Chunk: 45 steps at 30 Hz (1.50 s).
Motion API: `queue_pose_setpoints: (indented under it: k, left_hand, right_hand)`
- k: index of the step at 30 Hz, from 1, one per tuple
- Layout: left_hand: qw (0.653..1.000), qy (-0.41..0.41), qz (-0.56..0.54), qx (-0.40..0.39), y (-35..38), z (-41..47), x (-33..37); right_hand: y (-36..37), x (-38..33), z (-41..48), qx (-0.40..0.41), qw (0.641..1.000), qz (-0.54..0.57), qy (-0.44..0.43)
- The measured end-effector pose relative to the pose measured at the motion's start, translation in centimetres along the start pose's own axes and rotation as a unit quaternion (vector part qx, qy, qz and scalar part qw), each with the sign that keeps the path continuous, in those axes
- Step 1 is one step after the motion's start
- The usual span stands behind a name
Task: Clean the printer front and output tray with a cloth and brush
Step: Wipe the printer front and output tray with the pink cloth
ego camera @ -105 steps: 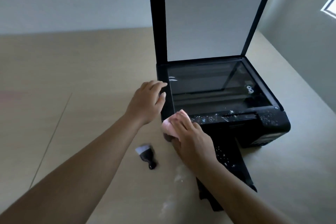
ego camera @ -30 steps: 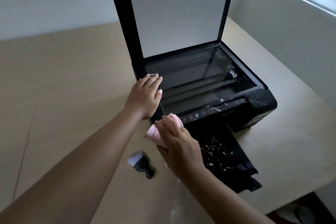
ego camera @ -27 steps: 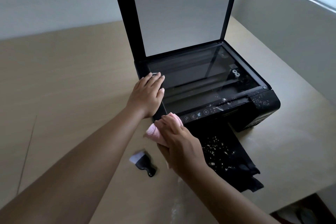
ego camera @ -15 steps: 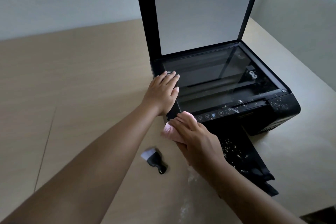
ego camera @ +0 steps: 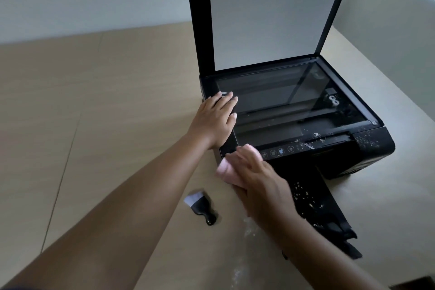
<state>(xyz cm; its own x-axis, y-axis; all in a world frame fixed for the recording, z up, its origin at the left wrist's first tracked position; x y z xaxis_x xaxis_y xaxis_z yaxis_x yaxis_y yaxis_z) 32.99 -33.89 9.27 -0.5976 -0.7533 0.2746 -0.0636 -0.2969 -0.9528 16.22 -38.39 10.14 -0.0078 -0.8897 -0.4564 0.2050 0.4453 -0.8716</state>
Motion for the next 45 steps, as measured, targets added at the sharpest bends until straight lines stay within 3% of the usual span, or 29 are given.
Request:
queue_pose_setpoints:
  k: [4, 10, 15, 20, 24, 27, 29, 32, 35, 39, 43, 45]
  left_hand:
    - [1.0, -0.001, 0.003, -0.007, 0.0, -0.1, -0.2]
    - [1.0, -0.008, 0.024, -0.015, 0.2, 0.0, -0.6]
    - [0.997, -0.062, 0.019, -0.037, 0.9, 0.7, 0.2]
    - [0.996, -0.085, 0.031, 0.022, 1.0, 0.5, 1.3]
    - [0.996, -0.08, 0.038, 0.03, 1.1, 0.6, 1.2]
    - [0.996, -0.078, 0.038, 0.033, 1.2, 0.6, 1.3]
    - [0.995, -0.08, 0.04, 0.035, 1.1, 0.7, 1.1]
    - [0.995, -0.08, 0.044, 0.029, 1.2, 0.7, 1.2]
    - [0.995, -0.083, 0.045, 0.031, 1.2, 0.7, 1.3]
    - [0.995, -0.087, 0.041, 0.033, 1.1, 0.6, 1.2]
    - [0.994, -0.091, 0.039, 0.035, 1.1, 0.7, 1.1]
    - [0.995, -0.092, 0.036, 0.033, 1.1, 0.7, 1.2]
  right_hand:
    - [0.2, -0.4, -0.5, 0.002, 1.0, -0.012, -0.021]
    - [-1.4, 4.2, -1.0, 0.022, 0.999, -0.029, 0.031]
    - [-1.1, 4.2, -1.7, 0.082, 0.996, 0.003, 0.038]
    - [-1.9, 7.5, -2.0, 0.161, 0.979, 0.034, 0.121]
    - [-1.4, 6.1, -1.4, 0.117, 0.992, 0.03, 0.033]
    - [-3.2, 9.4, -1.3, 0.157, 0.978, 0.034, 0.13]
    - [-3.8, 9.9, -1.1, 0.182, 0.971, 0.037, 0.151]
    - [-3.9, 10.5, -1.1, 0.157, 0.98, 0.027, 0.12]
    - [-4.8, 12.8, -2.0, 0.185, 0.964, 0.048, 0.184]
    - [-4.4, 11.4, -1.6, 0.136, 0.984, 0.025, 0.116]
    - [-5.4, 13.0, -1.8, 0.142, 0.975, 0.052, 0.164]
    - [-4.6, 11.3, -1.4, 0.099, 0.988, 0.055, 0.107]
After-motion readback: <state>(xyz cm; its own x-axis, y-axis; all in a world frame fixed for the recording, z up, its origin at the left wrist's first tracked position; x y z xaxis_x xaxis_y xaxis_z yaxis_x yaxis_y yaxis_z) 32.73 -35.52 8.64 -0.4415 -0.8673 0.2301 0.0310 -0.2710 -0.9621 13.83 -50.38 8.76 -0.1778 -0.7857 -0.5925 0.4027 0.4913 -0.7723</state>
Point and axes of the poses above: each hand's wrist, its own z-axis towards the middle knuckle, its own y-axis out of the palm, x = y × z, the point moved 9 cm from there along z, towards the middle knuckle, and after that the axes turned 2 degrees about x, right-handed, at the moved point
